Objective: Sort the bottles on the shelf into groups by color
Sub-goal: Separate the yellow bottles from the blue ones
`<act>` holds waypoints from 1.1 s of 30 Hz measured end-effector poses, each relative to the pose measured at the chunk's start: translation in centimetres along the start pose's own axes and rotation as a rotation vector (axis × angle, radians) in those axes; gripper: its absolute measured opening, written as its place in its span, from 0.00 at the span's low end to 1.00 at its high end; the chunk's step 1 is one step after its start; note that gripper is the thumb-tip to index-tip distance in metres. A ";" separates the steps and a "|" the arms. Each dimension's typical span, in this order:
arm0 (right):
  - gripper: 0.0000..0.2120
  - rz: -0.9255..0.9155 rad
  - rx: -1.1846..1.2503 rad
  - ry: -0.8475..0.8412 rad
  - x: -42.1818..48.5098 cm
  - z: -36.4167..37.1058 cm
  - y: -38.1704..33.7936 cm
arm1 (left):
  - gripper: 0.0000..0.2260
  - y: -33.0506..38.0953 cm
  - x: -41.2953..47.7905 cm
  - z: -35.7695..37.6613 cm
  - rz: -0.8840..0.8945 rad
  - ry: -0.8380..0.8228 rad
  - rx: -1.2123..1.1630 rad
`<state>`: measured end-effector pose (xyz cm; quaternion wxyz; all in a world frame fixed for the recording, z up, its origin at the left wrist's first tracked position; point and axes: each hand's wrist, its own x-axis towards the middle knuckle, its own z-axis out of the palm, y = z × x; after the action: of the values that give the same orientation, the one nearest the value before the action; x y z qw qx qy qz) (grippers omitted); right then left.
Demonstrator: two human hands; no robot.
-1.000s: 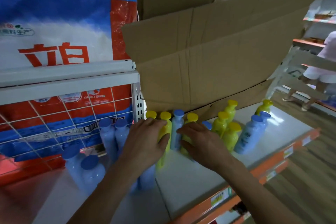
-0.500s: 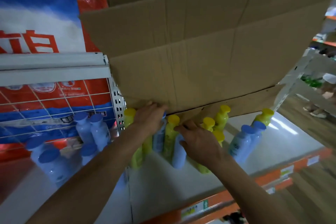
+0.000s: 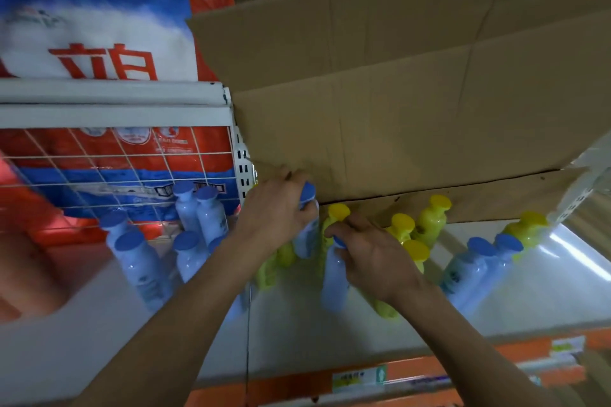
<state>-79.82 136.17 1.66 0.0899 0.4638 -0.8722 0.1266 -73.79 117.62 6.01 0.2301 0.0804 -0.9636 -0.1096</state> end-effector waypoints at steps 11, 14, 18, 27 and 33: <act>0.16 -0.079 0.074 -0.019 -0.3 0.3 -5.3 | 0.07 -2.3 -10.6 -3.9 -0.092 0.050 -0.137; 0.16 -0.106 0.111 -0.055 0.0 0.8 -7.3 | 0.08 -4.2 -12.9 -3.6 -0.123 0.056 -0.120; 0.15 -0.152 0.140 -0.068 0.5 1.7 -10.0 | 0.11 -6.3 -14.5 -3.5 -0.127 0.092 -0.084; 0.17 -0.168 0.169 -0.053 1.8 3.3 -13.5 | 0.12 -10.0 -16.0 -3.0 -0.273 0.052 -0.040; 0.17 -0.149 0.162 -0.039 2.1 3.3 -14.6 | 0.15 -10.9 -16.0 -3.4 -0.248 0.038 -0.020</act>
<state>-68.98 125.70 1.12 0.0441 0.5356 -0.8238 0.1807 -57.00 109.83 -0.57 0.2336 0.1986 -0.9407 -0.1453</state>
